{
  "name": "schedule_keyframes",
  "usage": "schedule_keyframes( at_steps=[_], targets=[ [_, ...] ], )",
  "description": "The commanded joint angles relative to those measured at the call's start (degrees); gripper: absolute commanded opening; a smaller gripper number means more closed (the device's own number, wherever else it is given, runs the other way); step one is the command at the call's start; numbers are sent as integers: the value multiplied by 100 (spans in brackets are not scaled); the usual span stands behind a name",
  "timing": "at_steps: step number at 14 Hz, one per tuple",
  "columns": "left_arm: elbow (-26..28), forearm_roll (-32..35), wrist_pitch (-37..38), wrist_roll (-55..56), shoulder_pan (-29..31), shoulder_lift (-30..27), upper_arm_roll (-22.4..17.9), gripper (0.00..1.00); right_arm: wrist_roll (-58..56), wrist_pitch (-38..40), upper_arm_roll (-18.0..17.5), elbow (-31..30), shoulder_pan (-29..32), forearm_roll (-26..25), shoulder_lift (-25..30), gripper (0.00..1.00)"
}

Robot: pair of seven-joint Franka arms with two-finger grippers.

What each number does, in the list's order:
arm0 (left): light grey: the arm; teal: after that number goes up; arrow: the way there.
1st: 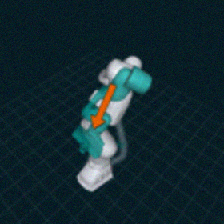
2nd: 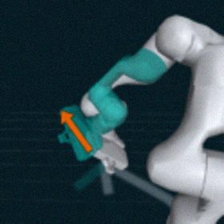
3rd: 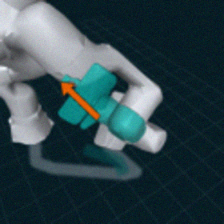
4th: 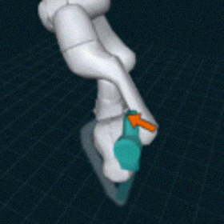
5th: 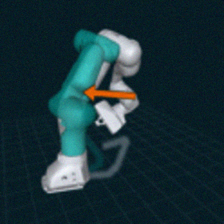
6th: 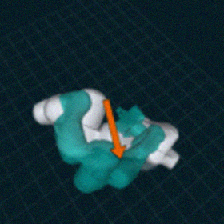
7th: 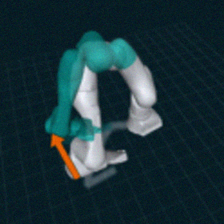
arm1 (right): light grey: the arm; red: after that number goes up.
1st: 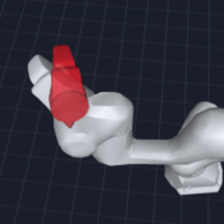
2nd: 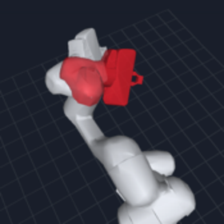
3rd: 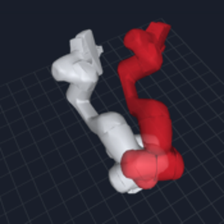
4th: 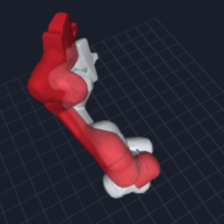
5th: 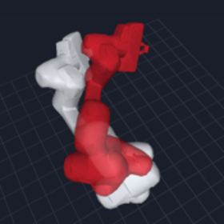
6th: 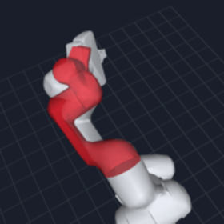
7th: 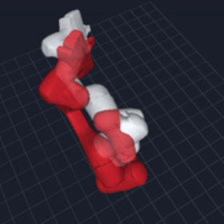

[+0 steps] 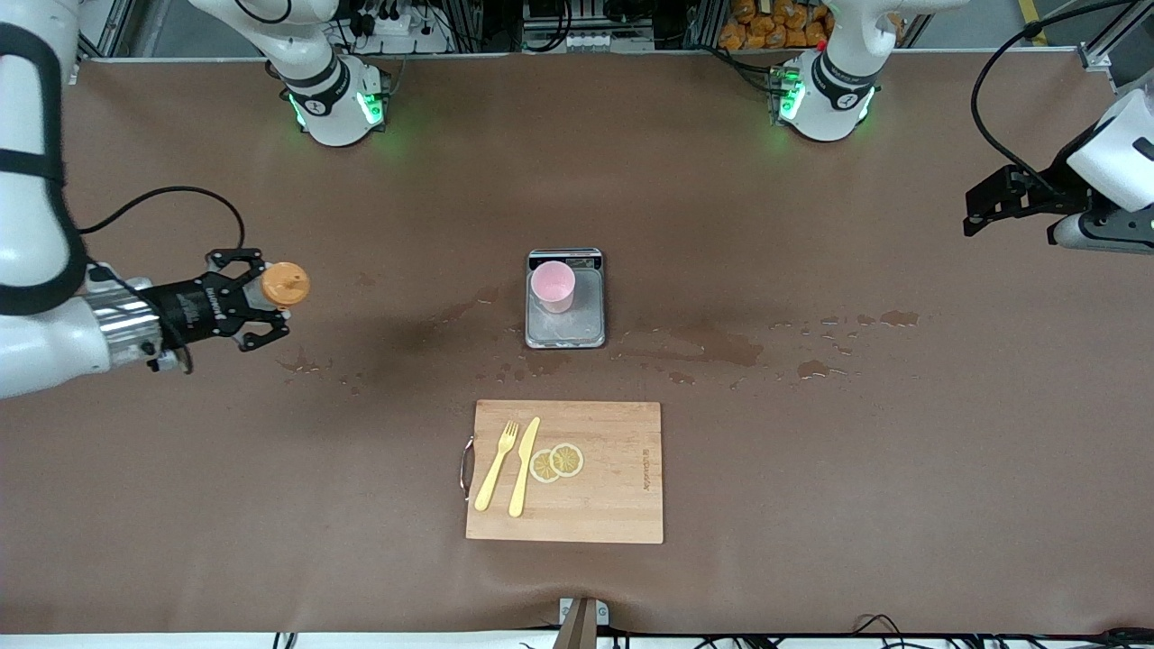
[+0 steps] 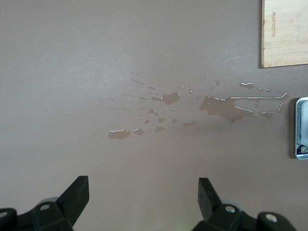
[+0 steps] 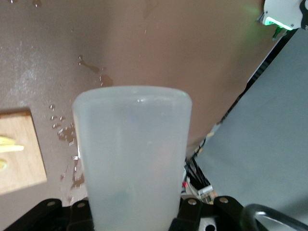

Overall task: Add sauce to pink cup with both arms
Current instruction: 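Carry the bottle back with the right gripper while the left gripper withdraws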

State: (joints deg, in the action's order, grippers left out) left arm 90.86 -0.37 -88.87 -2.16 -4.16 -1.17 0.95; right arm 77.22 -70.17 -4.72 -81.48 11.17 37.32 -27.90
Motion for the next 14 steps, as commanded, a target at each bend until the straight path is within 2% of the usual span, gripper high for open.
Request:
schedule_keyframes(
  at_steps=[1, 7, 14],
  targets=[
    [28, -60, 115, -231, 39, -103, 19, 100, -783, 318, -99, -26, 639, 644, -338, 0],
    [37, -50, 177, -285, 47, -103, 19, 100, -2796, 785, -99, -8, 1791, 979, -1270, 0],
    [-7, -86, 177, -294, 65, -94, 2, 100, -4020, 768, -99, 97, 2820, 1199, -2552, 0]
  ],
)
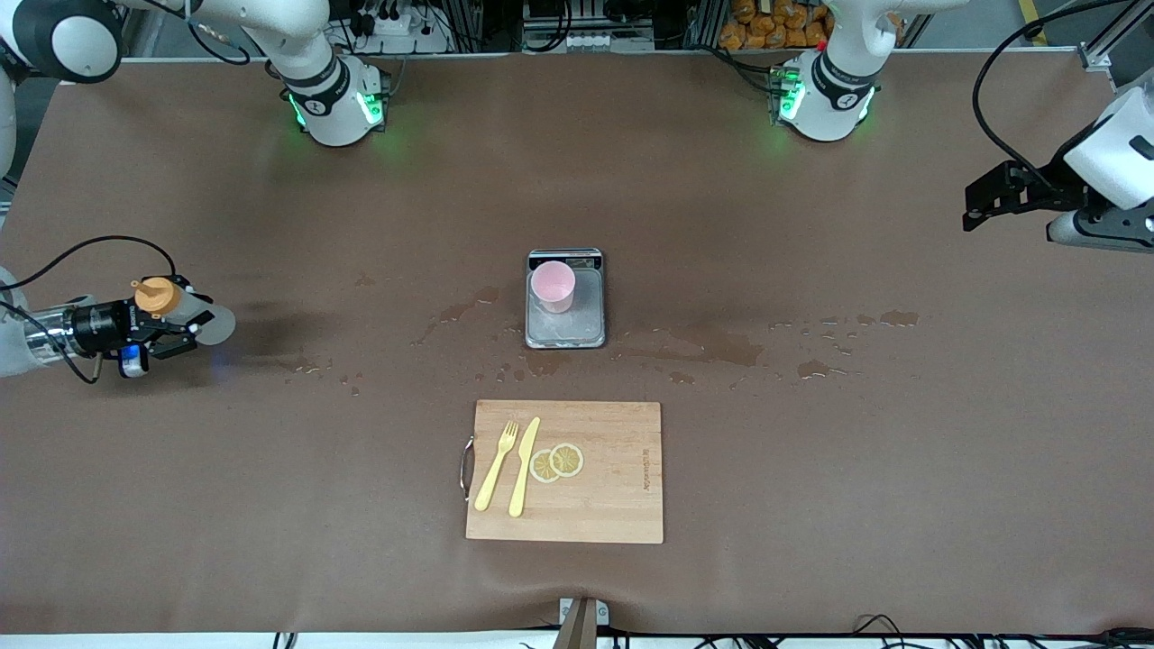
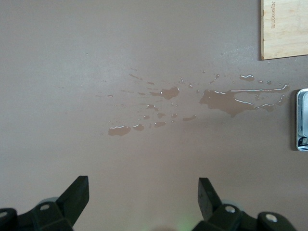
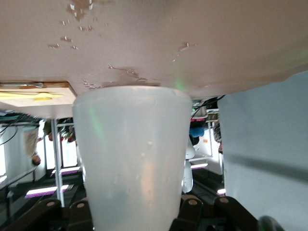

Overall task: Add sauce to pink cup with both arms
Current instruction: 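Lower the bottle upright onto the table and open the right gripper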

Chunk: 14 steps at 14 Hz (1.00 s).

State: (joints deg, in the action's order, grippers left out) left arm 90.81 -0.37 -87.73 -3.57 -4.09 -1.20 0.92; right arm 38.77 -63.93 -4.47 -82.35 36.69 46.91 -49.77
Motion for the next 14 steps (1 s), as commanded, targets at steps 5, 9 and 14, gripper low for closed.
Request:
schedule_keyframes(
  at_steps=[5, 9, 14],
  targets=[
    [-1, -103, 63, -153, 128, -82, 5, 100, -669, 74, -107, 149, 102, 152, -657, 0],
    [-1, -103, 63, -153, 128, -73, 5, 100, -669, -93, -98, 114, -91, 91, -666, 0],
    [-1, -103, 63, -153, 136, -64, 5, 100, -677, -409, -90, 114, -214, -217, -797, 1]
  ],
)
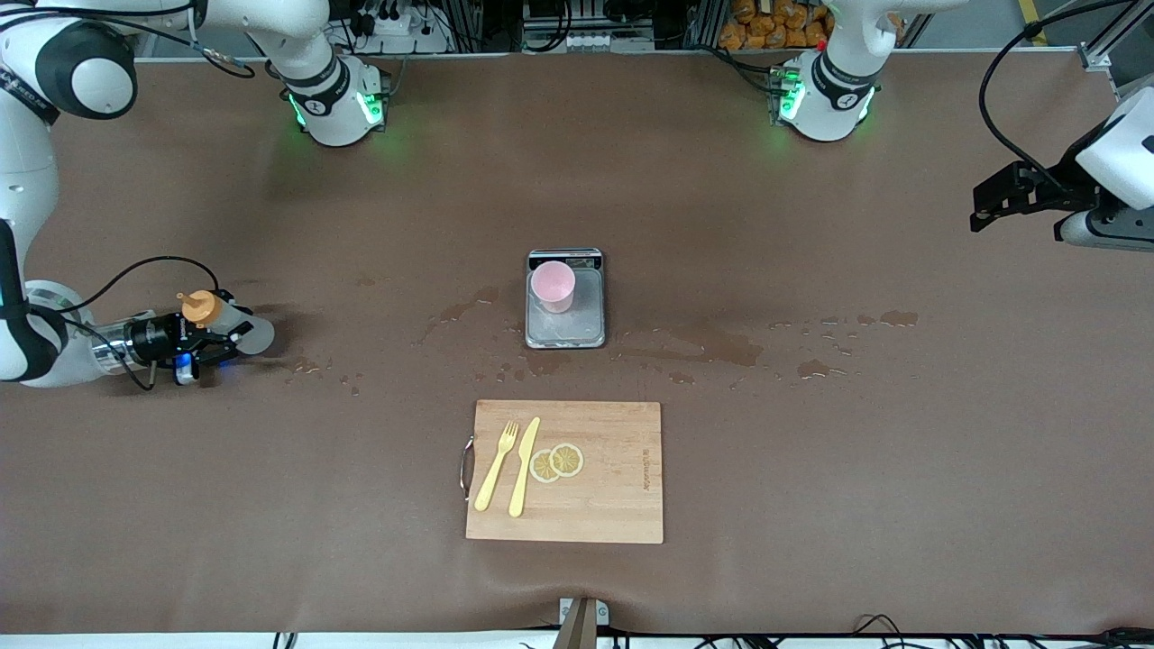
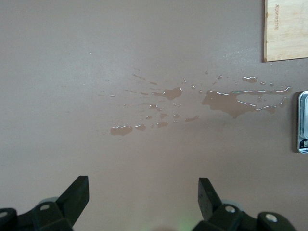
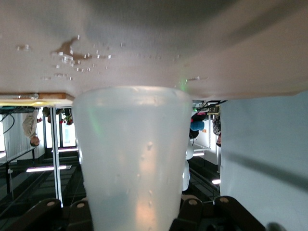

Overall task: Add sauce to pink cup with both arms
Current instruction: 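Lower the bottle upright onto the table and open the right gripper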

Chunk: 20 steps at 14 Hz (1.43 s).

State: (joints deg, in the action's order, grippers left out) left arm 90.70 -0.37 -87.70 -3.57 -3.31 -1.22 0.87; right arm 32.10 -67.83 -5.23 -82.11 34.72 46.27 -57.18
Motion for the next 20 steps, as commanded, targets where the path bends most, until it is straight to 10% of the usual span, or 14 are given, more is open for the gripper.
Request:
schedule_keyframes(
  at_steps=[1, 5, 7, 10, 20],
  targets=[
    [9, -103, 60, -153, 59, -63, 10, 100, -11, -28, -13, 90, -26, -153, -57, 4],
    [9, -103, 60, -153, 59, -63, 10, 100, -11, -55, -13, 90, -53, -179, -127, 9],
    [9, -103, 60, -153, 59, -63, 10, 100, -2, -55, -13, 90, -61, -179, -127, 66],
    [9, -94, 60, -153, 59, -63, 10, 100, -2, -63, -13, 107, -70, -232, -127, 96],
    [9, -94, 60, -153, 50, -63, 10, 100, 33, 7, -56, 976, -97, -1171, 215, 100]
  ],
)
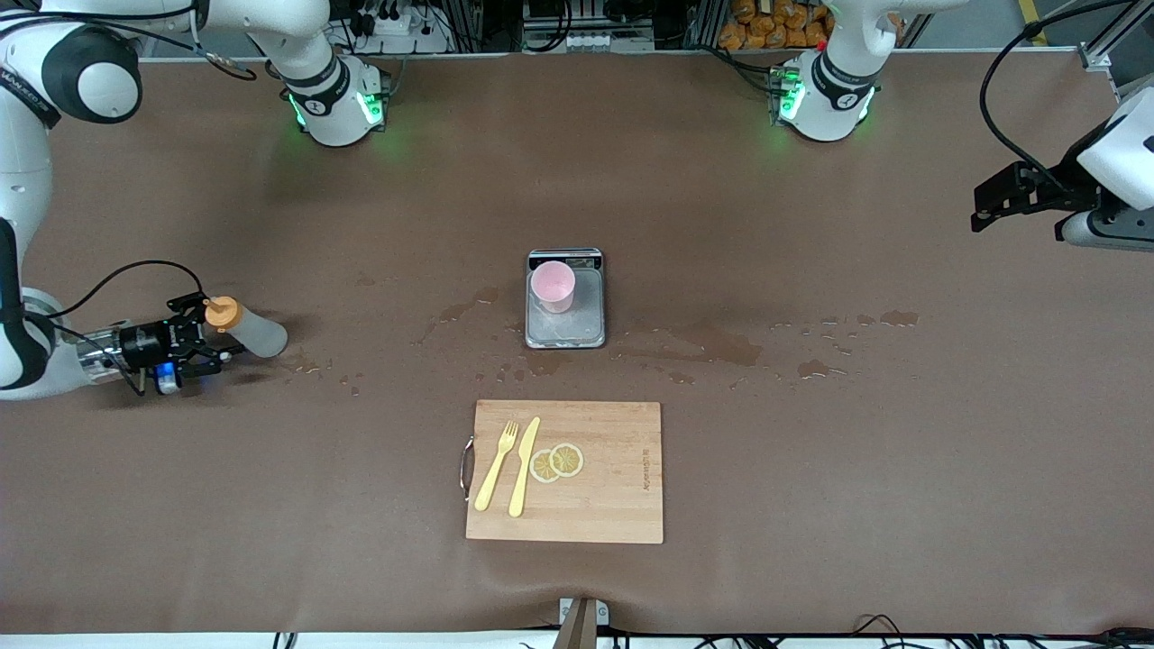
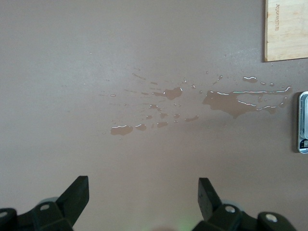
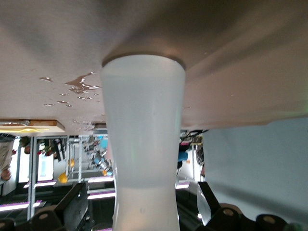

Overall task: Add sauce to pink cup with both arms
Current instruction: 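Lower the bottle upright onto the table and open the right gripper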

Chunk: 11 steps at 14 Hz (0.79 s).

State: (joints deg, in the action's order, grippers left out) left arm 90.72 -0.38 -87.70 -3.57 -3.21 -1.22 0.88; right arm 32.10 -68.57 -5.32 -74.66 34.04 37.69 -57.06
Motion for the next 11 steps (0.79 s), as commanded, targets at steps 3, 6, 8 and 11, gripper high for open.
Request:
schedule_keyframes(
  at_steps=[3, 6, 8, 11],
  targets=[
    [7, -94, 60, -153, 40, -71, 9, 100, 7, 317, -92, 530, -72, -464, 502, 100],
    [7, -94, 68, -144, 40, -80, 9, 100, 15, 572, -127, 838, -142, -447, 529, 100],
    [7, -94, 68, -144, 40, -89, 9, 100, 15, 625, -188, 900, -152, -455, 687, 100],
    [-11, -59, 68, -170, 40, -89, 9, 100, -2, 643, -311, 1295, -423, -709, 1038, 100]
  ],
)
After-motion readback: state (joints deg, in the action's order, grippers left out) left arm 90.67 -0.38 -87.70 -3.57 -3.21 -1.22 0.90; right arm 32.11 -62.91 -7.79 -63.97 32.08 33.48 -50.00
